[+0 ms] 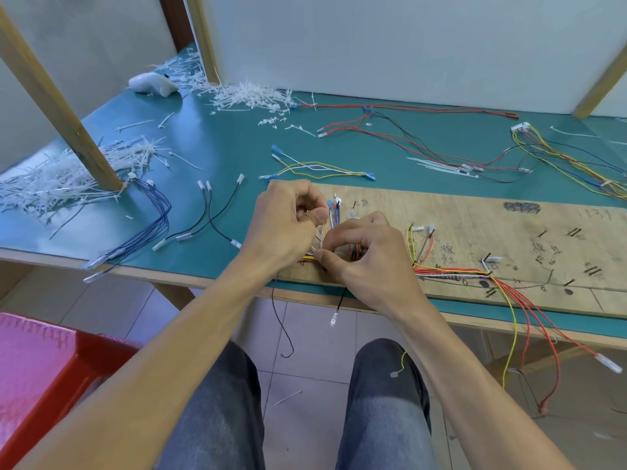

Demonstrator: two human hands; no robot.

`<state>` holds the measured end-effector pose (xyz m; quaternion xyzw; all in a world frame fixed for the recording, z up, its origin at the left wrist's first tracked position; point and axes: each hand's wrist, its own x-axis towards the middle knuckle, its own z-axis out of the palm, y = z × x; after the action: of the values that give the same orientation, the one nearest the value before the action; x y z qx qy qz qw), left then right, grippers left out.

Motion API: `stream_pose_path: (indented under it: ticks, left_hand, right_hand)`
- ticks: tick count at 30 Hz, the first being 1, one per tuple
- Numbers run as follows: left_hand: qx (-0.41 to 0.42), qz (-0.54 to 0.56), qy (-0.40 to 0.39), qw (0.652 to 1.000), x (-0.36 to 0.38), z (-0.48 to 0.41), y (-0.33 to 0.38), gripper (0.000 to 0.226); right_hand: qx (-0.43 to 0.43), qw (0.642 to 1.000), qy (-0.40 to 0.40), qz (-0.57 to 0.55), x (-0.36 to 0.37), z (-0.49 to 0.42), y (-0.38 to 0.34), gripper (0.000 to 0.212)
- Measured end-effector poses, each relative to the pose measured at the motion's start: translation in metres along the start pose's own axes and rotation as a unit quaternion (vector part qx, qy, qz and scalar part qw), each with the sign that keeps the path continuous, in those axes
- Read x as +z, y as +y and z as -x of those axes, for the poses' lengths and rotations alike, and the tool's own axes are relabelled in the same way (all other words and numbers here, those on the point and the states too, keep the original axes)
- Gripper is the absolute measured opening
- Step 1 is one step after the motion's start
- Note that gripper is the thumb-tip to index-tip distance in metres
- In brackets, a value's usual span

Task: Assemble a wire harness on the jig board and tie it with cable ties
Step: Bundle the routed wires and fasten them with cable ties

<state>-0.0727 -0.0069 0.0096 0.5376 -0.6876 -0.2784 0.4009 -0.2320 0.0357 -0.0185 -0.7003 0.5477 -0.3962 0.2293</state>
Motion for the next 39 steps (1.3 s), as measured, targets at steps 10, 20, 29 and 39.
stream_pose_path:
  ticks: [10, 20, 29, 39]
  left_hand:
    - [0.016, 0.016, 0.032, 0.999, 0.011, 0.002, 0.004, 0.019]
    - [0.011, -0.025, -0.069, 0.997, -0.019, 0.016, -0.002, 0.011]
    - [-0.012, -0.057, 0.012, 0.998, 0.007, 0.017, 0.01, 0.029]
    - [0.053, -0.125, -0.065, 0.989, -0.015, 0.015, 0.002, 0.012]
  right_hand:
    - [-0.027, 0.998, -0.043, 0.027, -0.004, -0.004, 0.005, 0.005]
    - [-0.038, 0.999, 0.003, 0.021, -0.001, 0.003, 0.008, 0.002]
    - [-0.098, 0.995, 0.002, 0.033, 0.001, 0.001, 0.009, 0.006]
    - [-0.084, 0.995, 0.028, 0.051, 0.003, 0.007, 0.007, 0.008]
